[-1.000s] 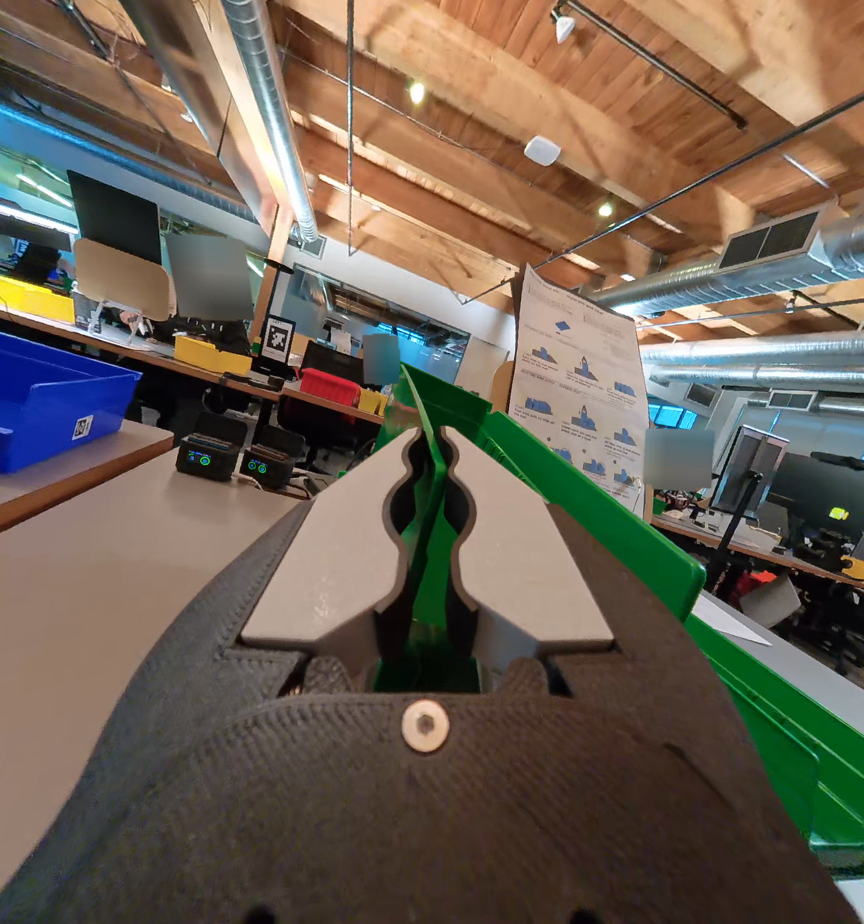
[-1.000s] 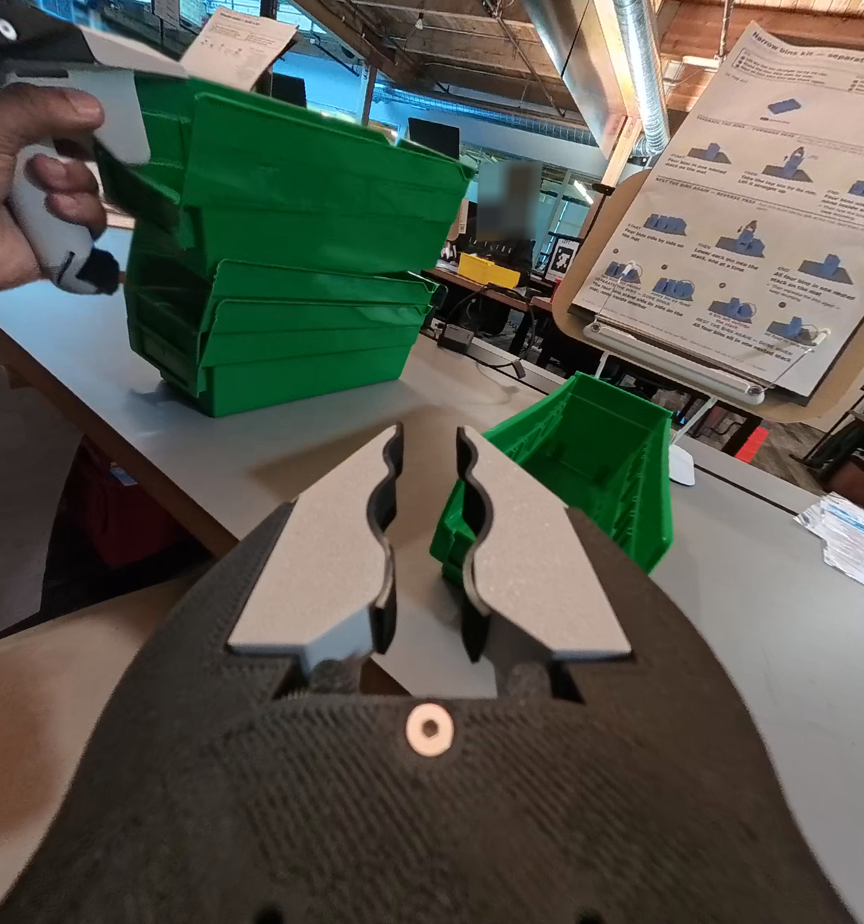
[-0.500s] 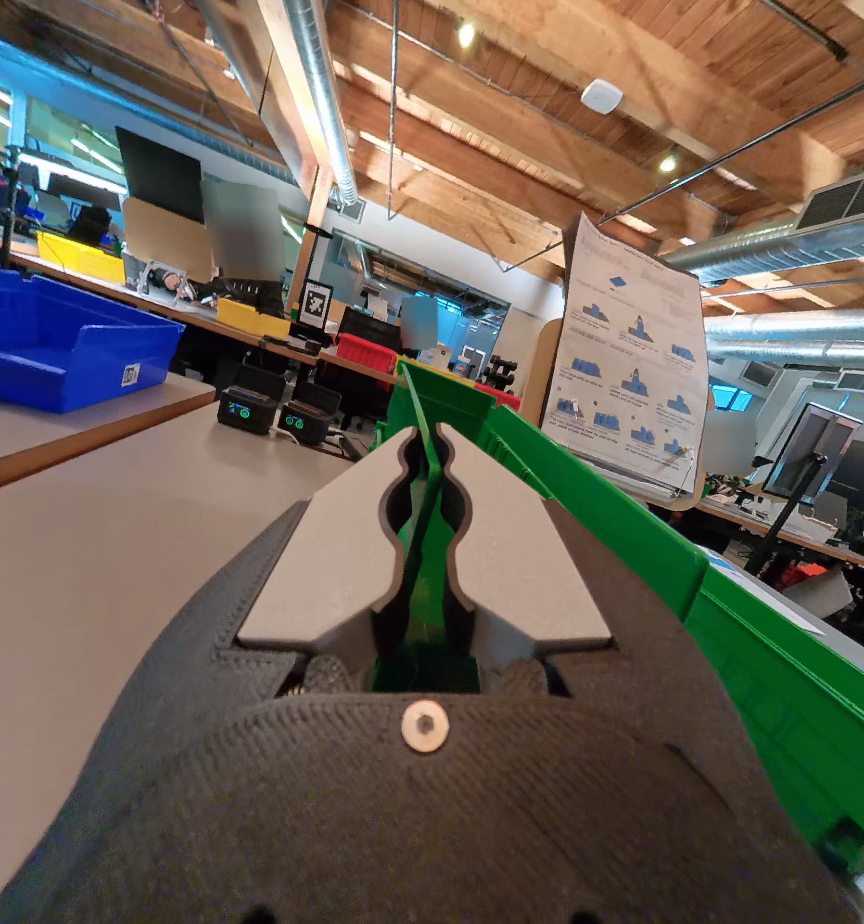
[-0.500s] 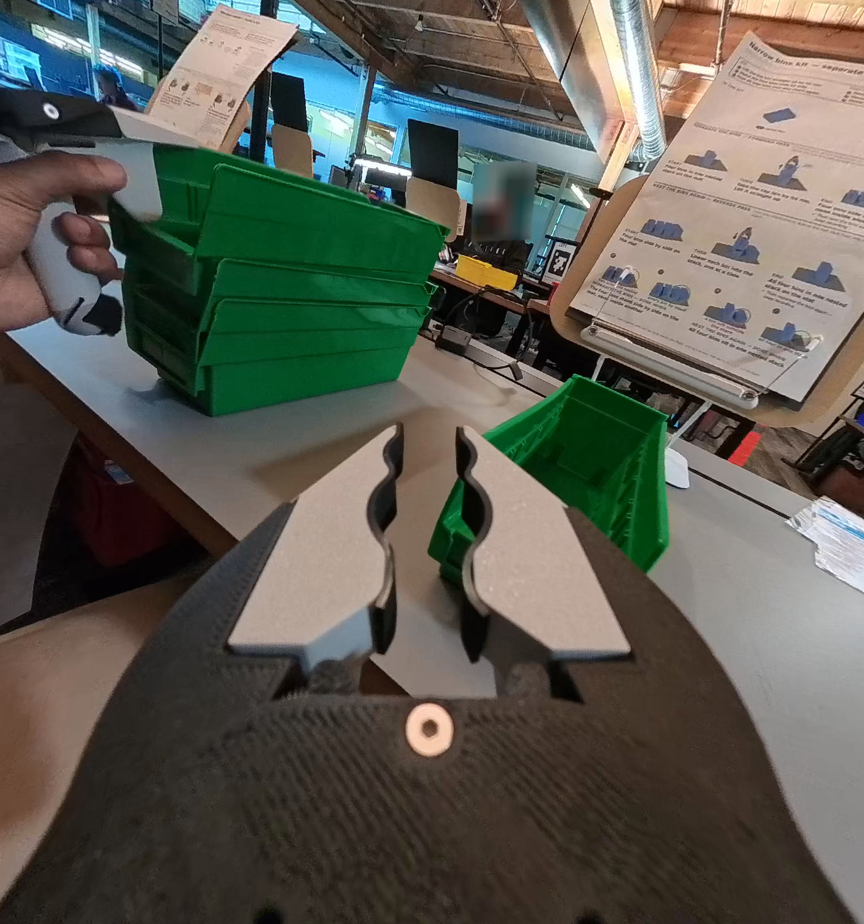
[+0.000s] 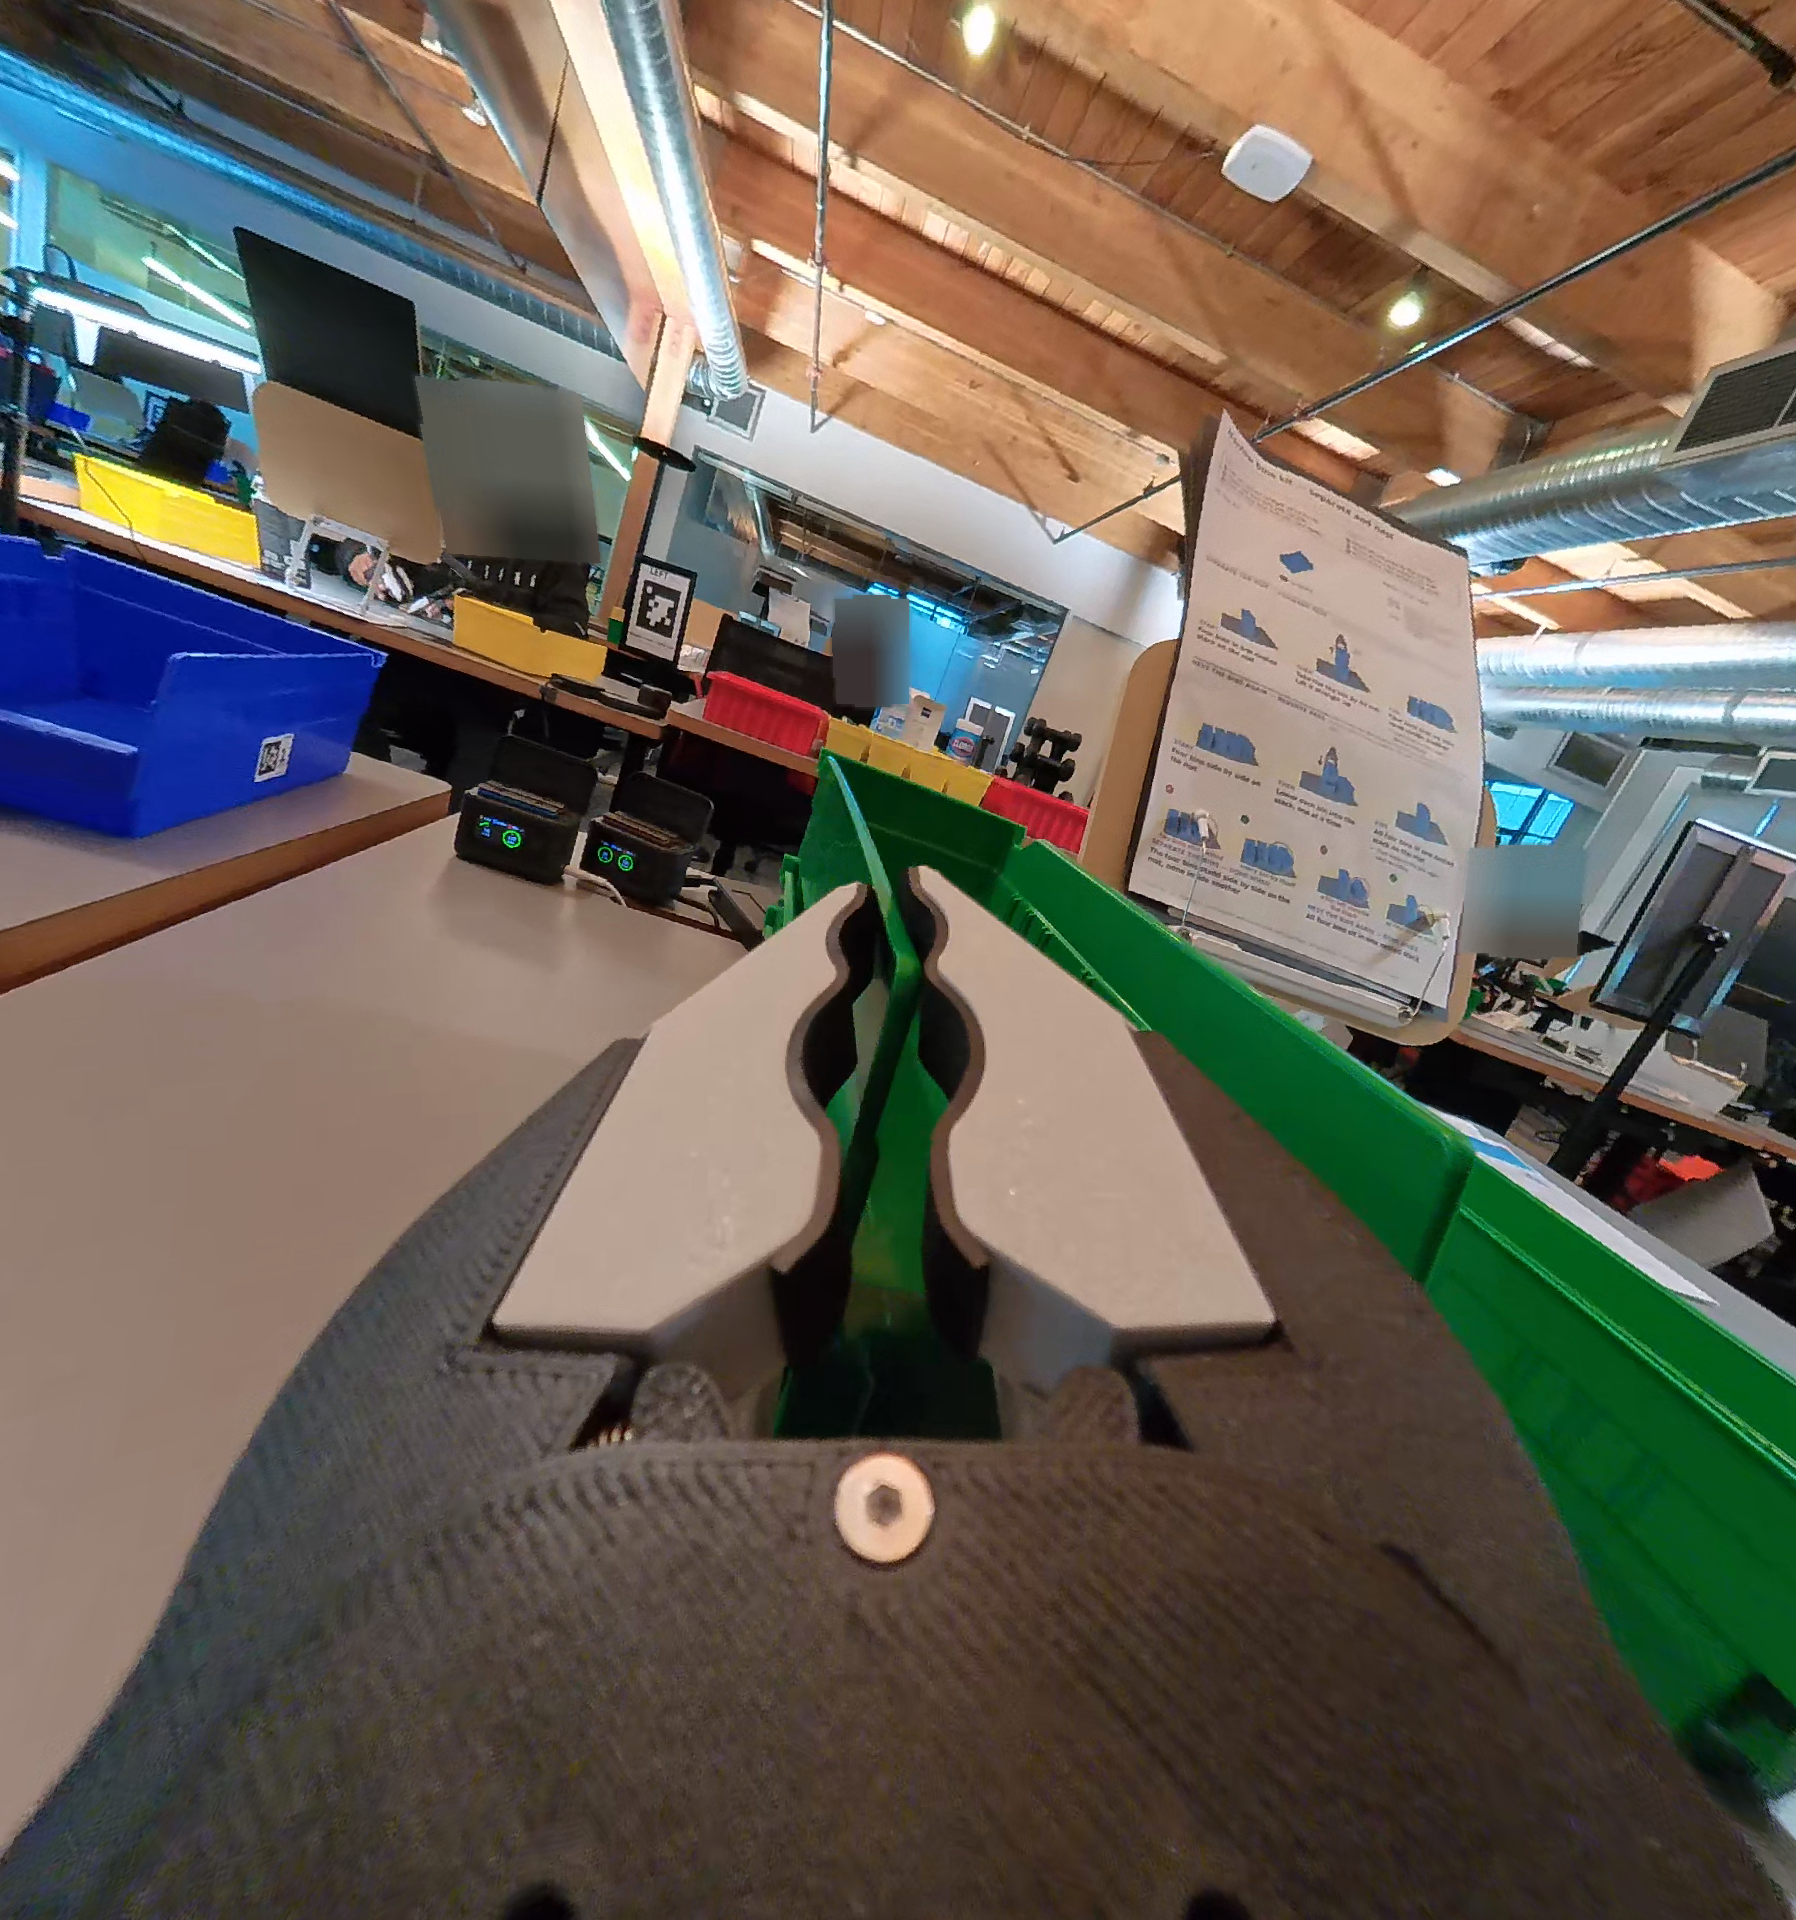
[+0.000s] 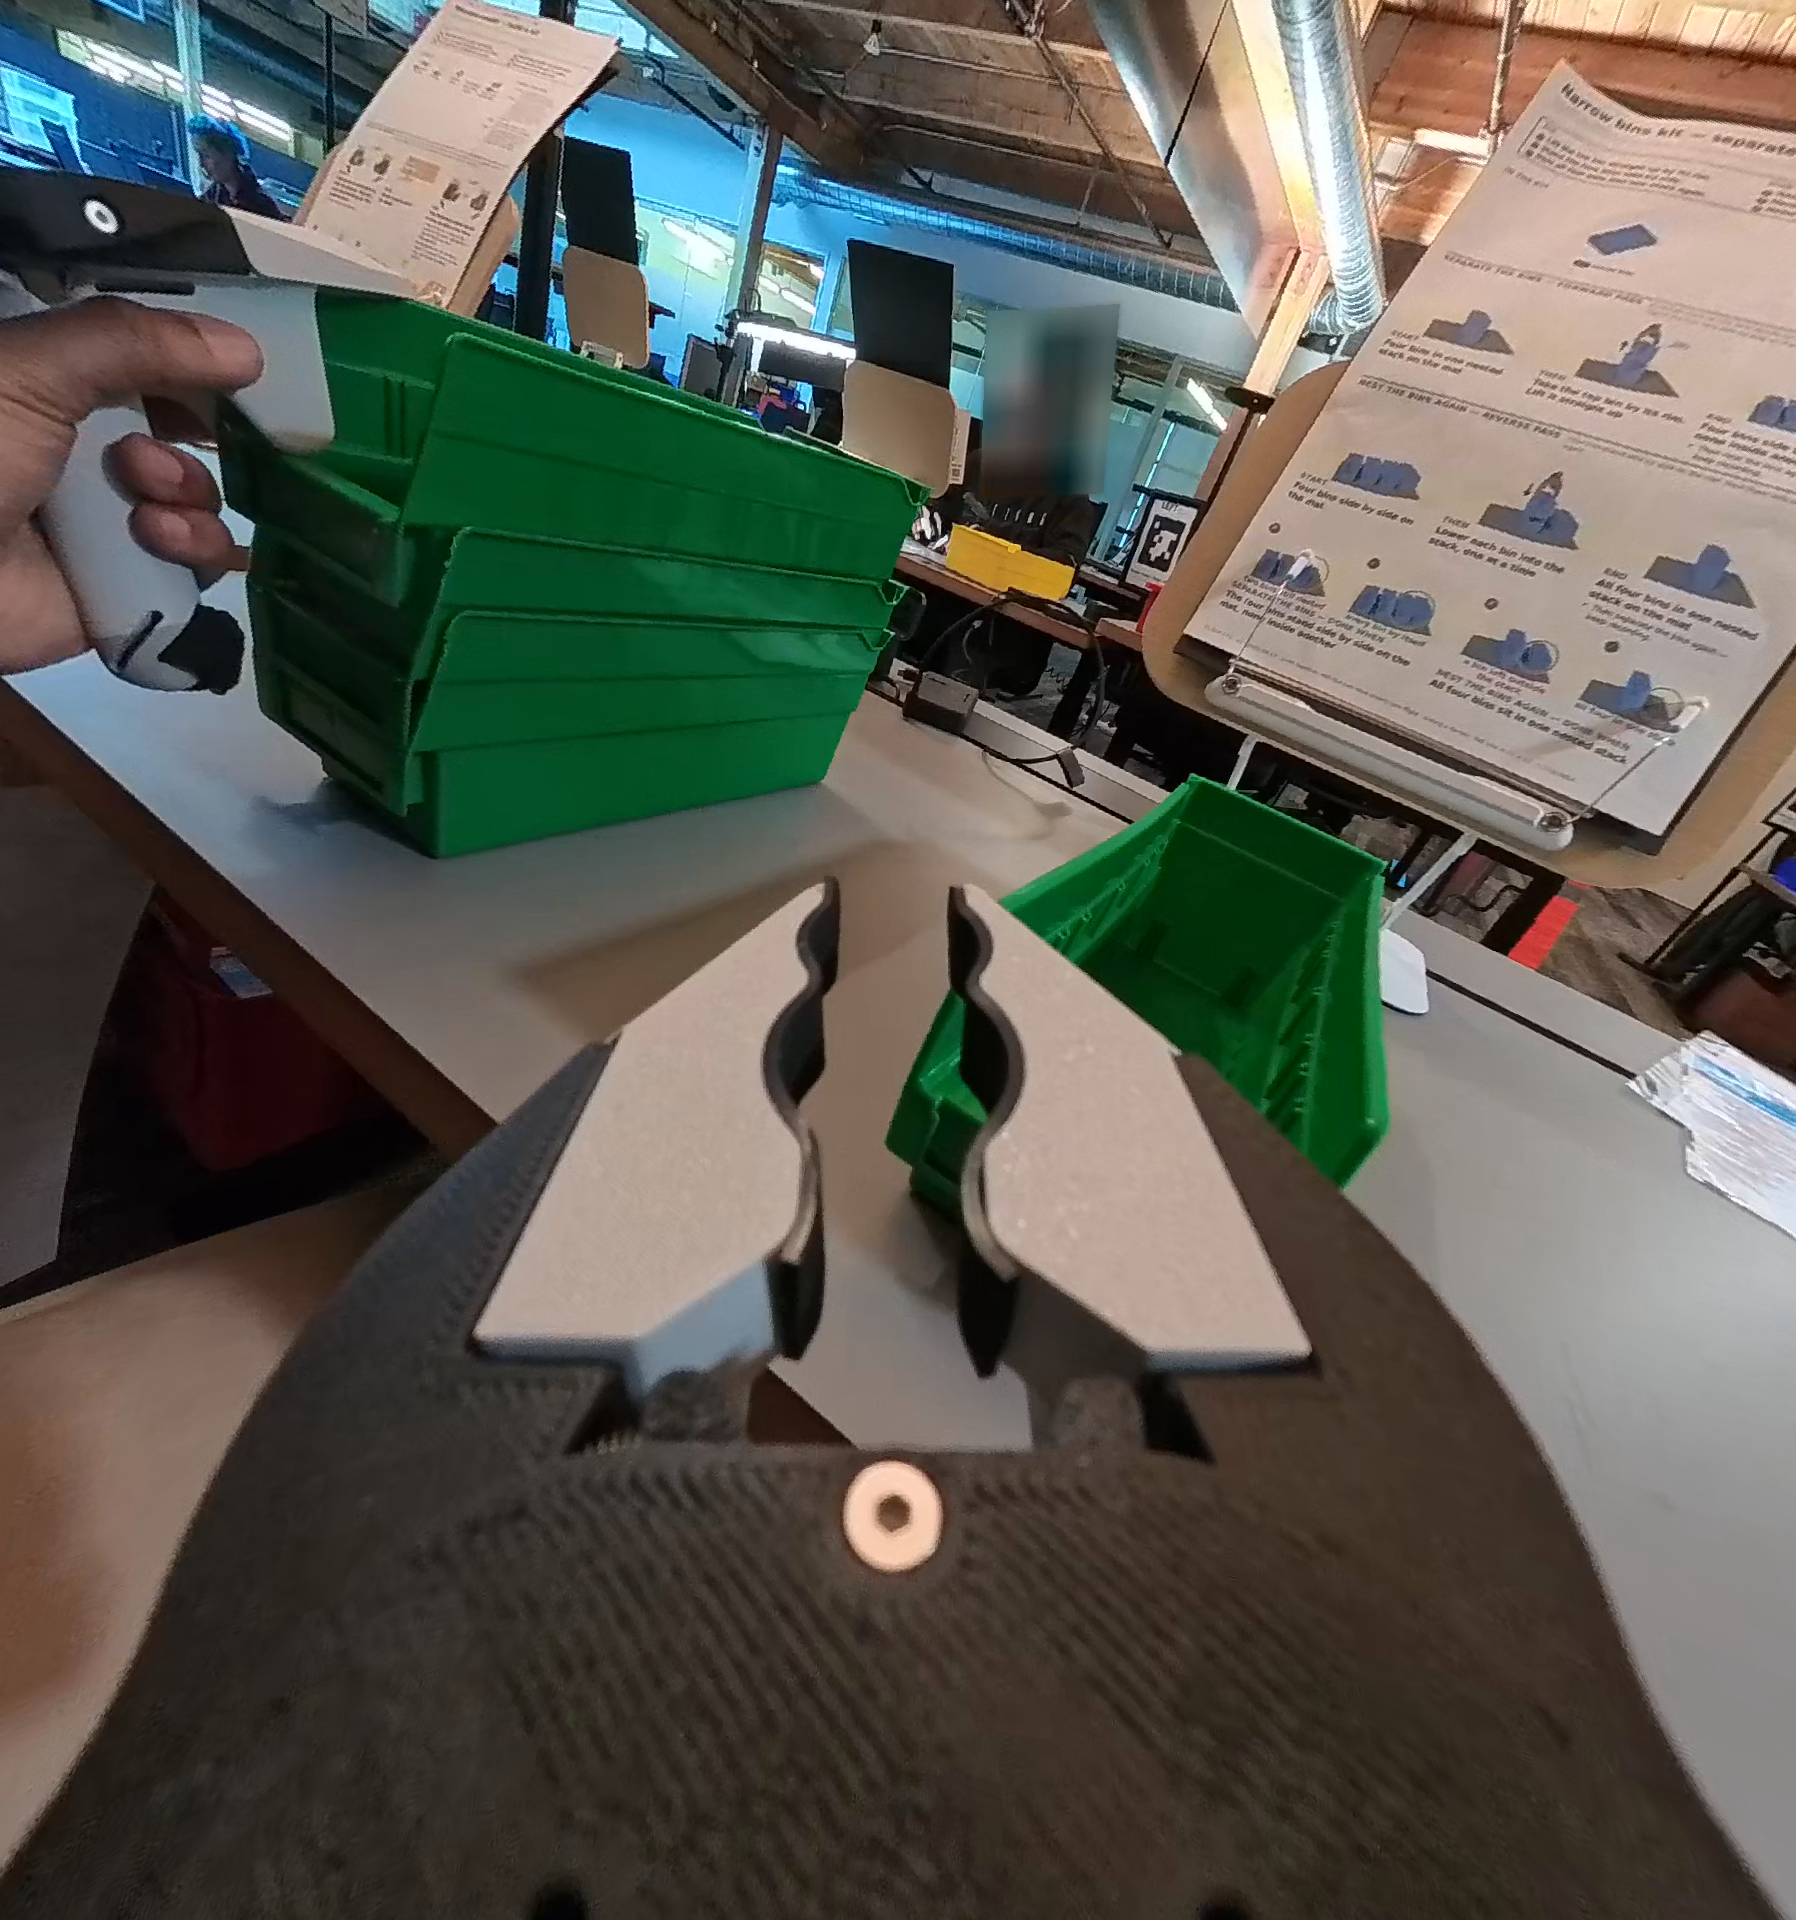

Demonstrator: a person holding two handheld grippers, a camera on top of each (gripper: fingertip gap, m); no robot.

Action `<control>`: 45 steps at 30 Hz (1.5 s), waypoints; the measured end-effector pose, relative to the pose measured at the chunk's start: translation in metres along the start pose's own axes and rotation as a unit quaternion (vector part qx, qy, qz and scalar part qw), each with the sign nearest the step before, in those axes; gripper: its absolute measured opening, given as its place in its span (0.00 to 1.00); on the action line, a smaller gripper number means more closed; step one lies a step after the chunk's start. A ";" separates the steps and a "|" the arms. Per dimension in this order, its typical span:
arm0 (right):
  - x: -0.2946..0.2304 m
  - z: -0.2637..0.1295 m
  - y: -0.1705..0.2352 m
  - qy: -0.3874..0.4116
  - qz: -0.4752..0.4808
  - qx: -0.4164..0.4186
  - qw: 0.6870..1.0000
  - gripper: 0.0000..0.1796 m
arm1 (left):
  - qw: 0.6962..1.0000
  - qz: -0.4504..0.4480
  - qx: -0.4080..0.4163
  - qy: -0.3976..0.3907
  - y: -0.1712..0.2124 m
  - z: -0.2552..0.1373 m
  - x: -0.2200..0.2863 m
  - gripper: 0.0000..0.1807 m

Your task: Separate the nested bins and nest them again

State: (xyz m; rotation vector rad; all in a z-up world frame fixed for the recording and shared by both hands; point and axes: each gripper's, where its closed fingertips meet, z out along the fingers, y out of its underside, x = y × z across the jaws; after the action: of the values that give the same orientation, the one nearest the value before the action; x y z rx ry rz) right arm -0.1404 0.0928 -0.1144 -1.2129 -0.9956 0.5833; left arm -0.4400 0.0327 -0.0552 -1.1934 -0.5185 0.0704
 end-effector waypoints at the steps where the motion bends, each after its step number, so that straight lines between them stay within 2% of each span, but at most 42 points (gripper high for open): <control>1: 0.000 0.000 0.000 0.000 -0.001 0.000 1.000 0.11 | 1.000 -0.002 0.000 0.002 0.000 0.000 0.000 0.01; 7: -0.001 0.000 0.000 -0.001 -0.002 0.000 1.000 0.11 | 1.000 -0.003 -0.008 0.003 0.001 0.001 0.001 0.02; 11: -0.001 -0.001 0.000 -0.001 -0.002 0.000 1.000 0.11 | 0.999 0.002 -0.049 0.023 0.003 0.005 0.006 0.09; 15: 0.000 0.000 0.001 -0.002 -0.001 -0.001 1.000 0.11 | 0.993 0.047 -0.105 0.014 0.005 0.006 0.004 0.12; 19: 0.002 0.000 0.001 0.000 0.001 -0.002 1.000 0.11 | 0.978 0.130 -0.161 0.019 0.008 0.004 0.003 0.16; 22: 0.002 -0.001 0.001 0.000 0.005 -0.001 1.000 0.11 | 0.965 0.141 -0.219 0.031 0.004 -0.002 0.001 0.17; 24: 0.002 0.000 0.001 -0.002 0.007 -0.002 1.000 0.11 | 0.952 0.131 -0.272 0.043 0.008 -0.008 -0.001 0.16; 27: 0.001 0.001 0.003 -0.005 0.008 -0.005 1.000 0.11 | 0.931 0.151 -0.328 0.054 0.022 -0.015 -0.007 0.08; 29: 0.000 0.001 0.003 -0.005 0.008 -0.004 1.000 0.11 | 0.934 0.176 -0.308 0.040 0.021 -0.012 -0.011 0.01; 32: -0.001 0.001 0.002 -0.006 0.007 -0.004 1.000 0.11 | 0.941 0.210 -0.265 0.011 0.011 -0.005 -0.014 0.00; 37: 0.000 0.000 0.003 -0.003 0.005 -0.005 1.000 0.11 | 0.974 0.116 -0.193 0.003 -0.002 0.000 -0.015 0.00; 45: 0.002 0.000 0.003 -0.001 0.006 -0.005 1.000 0.11 | 0.988 0.118 -0.098 0.000 -0.012 -0.002 -0.010 0.00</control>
State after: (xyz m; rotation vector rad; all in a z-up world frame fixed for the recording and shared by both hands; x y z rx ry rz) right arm -0.1392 0.0953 -0.1166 -1.2272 -0.9946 0.5896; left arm -0.4509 0.0235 -0.0479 -1.4438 -0.3887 0.2263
